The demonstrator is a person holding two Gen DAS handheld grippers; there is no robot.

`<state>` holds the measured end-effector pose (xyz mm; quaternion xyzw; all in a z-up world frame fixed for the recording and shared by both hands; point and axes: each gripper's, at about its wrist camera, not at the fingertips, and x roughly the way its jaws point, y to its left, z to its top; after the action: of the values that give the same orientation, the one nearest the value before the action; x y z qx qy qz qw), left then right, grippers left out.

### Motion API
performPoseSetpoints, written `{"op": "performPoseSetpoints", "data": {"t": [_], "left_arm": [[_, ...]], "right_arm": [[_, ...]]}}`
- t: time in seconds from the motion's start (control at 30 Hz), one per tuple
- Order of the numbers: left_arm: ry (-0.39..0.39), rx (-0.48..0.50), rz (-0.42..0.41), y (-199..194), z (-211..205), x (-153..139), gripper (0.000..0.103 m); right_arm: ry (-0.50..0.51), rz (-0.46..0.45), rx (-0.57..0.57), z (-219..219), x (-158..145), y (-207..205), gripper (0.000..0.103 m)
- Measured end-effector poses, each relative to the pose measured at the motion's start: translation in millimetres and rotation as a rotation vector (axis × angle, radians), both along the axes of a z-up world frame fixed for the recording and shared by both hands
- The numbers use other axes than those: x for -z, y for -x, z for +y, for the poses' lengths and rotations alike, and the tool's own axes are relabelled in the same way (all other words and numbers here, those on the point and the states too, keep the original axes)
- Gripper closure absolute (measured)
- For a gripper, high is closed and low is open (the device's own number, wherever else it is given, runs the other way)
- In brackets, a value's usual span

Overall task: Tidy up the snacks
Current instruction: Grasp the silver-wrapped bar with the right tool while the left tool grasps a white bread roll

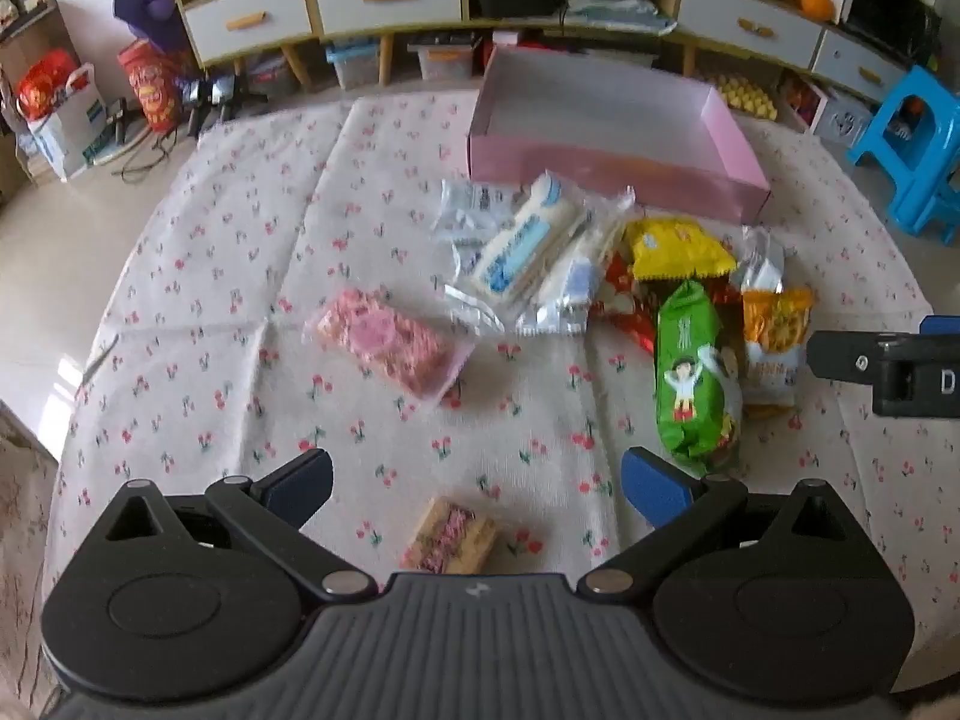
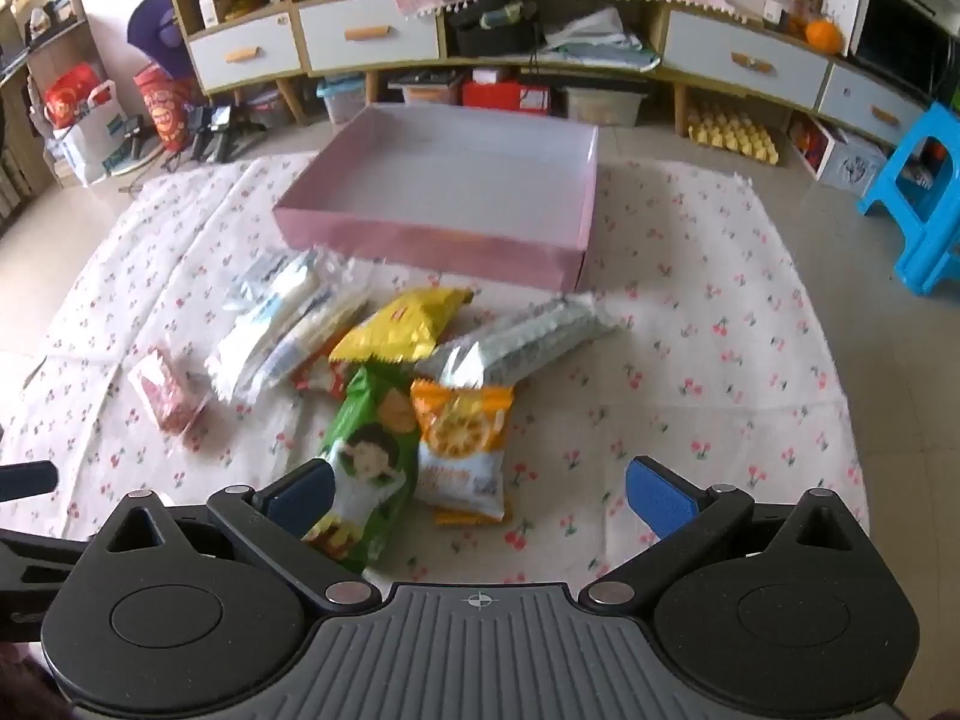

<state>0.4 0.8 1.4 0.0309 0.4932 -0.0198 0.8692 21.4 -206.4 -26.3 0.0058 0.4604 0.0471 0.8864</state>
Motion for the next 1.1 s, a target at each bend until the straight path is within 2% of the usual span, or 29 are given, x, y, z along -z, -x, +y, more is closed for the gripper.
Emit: {"op": "performPoseSetpoints", "data": {"t": [0.27, 0.3, 0.43, 0.47, 0.53, 0.67, 0.83, 0.93, 1.0, 1.1], "left_arm": [[0.015, 0.055, -0.031, -16, 12, -10, 0.001], [-0.002, 0.061, -0.095, -17, 9, -10, 0.001], [-0.006, 0.07, -0.087, -33, 13, -11, 0.003], [-0.005, 0.07, -0.046, -39, 17, -8, 0.004], [0.018, 0.068, -0.041, -47, 21, -8, 0.006], [0.041, 0.064, -0.028, -71, 30, -2, 0.016], [0.15, 0.091, -0.024, -94, 42, 13, 0.045], [0.157, 0.167, -0.038, -104, 39, 21, 0.049], [0.198, 0.223, -0.037, -106, 33, 25, 0.051], [0.149, 0.261, -0.028, -109, 26, 32, 0.051]], "right_arm": [[0.014, -0.073, -0.008, -14, -5, -17, 0.0], [0.016, -0.083, -0.014, -15, -5, -18, 0.0], [-0.039, -0.064, -0.012, -22, -2, -31, 0.0], [-0.062, -0.054, -0.009, -25, 0, -35, 0.0], [-0.098, -0.033, 0.005, -31, 4, -43, 0.0], [-0.124, -0.011, 0.047, -38, 11, -56, 0.0], [-0.234, 0.036, 0.134, -51, 23, -75, 0.0], [-0.301, 0.063, 0.198, -59, 30, -85, 0.0], [-0.339, 0.082, 0.234, -62, 35, -89, 0.001], [-0.392, 0.107, 0.281, -63, 40, -92, 0.001]]}}
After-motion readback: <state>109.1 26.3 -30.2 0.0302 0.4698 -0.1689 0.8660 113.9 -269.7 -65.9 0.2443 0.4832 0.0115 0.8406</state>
